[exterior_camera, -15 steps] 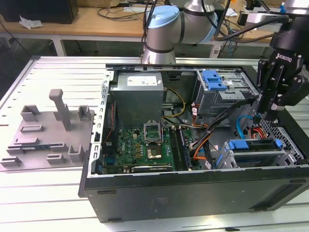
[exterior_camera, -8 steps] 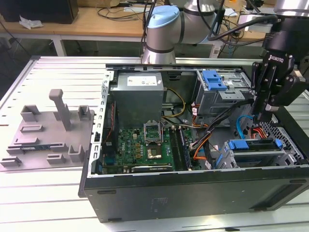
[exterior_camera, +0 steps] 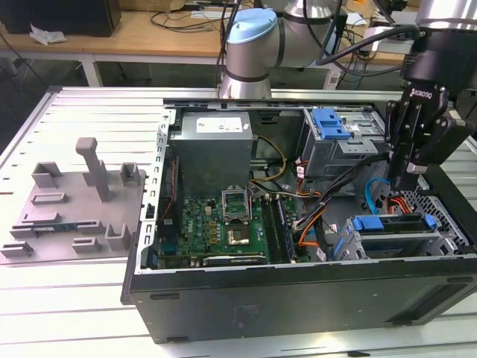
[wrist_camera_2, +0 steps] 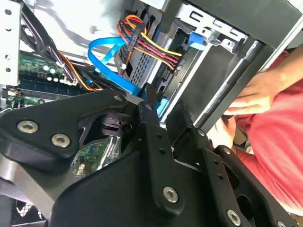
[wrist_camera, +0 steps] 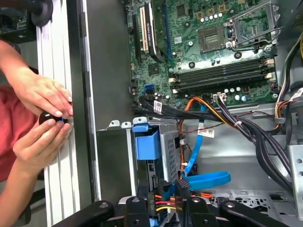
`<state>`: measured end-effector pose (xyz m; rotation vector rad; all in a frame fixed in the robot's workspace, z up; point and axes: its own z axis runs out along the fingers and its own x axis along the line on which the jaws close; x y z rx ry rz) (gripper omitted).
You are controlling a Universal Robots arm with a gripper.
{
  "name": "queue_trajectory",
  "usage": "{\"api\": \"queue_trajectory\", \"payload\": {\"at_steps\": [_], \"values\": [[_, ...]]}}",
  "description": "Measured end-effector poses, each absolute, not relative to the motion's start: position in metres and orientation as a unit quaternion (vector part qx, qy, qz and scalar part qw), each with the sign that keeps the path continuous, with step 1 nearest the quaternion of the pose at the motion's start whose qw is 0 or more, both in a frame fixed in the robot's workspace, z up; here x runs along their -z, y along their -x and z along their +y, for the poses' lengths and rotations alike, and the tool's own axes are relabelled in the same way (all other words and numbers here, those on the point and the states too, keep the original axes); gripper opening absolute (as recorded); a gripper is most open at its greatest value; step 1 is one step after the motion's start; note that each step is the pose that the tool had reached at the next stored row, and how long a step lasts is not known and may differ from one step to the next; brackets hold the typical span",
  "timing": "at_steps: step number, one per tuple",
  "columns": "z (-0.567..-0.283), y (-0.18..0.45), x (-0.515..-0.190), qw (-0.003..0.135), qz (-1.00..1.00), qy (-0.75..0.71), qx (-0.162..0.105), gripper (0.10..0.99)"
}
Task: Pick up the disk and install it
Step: 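Insert the second disk wire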
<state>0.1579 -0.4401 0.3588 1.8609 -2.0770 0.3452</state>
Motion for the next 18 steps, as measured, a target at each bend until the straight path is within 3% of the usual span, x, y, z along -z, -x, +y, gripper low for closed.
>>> {"api": "queue_trajectory", "payload": {"at_steps": [4, 8, 18], "values": [[-0.4329, -0.1576, -0.3583, 0.168, -0.729, -0.653, -0.122, 0.361], [-0.4329, -0.1577, -0.3583, 0.189, -0.724, -0.653, -0.117, 0.361], [-0.4325, -0.1577, -0.3565, 0.187, -0.723, -0.654, -0.12, 0.361]]}}
